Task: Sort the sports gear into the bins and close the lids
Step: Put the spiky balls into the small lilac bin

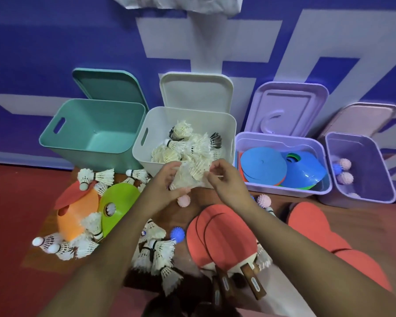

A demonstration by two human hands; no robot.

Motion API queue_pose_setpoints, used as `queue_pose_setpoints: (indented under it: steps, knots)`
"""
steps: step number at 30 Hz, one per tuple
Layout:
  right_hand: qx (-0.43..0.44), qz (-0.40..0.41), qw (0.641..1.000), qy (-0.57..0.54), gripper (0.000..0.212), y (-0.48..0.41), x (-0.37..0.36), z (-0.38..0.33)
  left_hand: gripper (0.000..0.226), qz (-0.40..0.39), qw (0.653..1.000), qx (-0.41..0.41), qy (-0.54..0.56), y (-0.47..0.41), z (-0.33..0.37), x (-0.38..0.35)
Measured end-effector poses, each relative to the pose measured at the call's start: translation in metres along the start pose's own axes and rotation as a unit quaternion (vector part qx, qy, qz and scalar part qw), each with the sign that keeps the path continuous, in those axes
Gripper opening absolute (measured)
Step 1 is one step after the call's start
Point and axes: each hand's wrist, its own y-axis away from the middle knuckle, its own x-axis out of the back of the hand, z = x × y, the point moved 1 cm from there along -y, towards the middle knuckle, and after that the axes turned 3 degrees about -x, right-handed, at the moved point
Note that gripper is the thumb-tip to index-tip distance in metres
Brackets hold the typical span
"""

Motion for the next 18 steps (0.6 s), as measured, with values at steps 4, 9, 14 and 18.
queue_pose_setpoints:
  steps: [4, 9, 14, 18]
  knots:
    - [-0.030, 0.039, 0.999, 0.017, 0.021, -0.030, 0.019, -0.013, 0.054, 0.030, 0.999, -0.023, -0.016, -0.040, 0.026, -0.005]
    - [-0.050, 0.031, 0.995, 0.078, 0.019, -0.074, 0.034, -0.018, 0.053, 0.005, 0.998, -0.026, -0.059, -0.091, 0.046, -0.030]
    - [-0.065, 0.061, 0.986, 0.140, 0.037, -0.112, 0.045, -0.002, 0.045, -0.095, 0.995, 0.006, -0.026, -0.127, 0.020, -0.036]
    - [-0.039, 0.015, 0.959, 0.281, 0.032, -0.129, 0.031, 0.016, 0.052, -0.079, 0.995, 0.012, -0.057, -0.142, -0.004, -0.035]
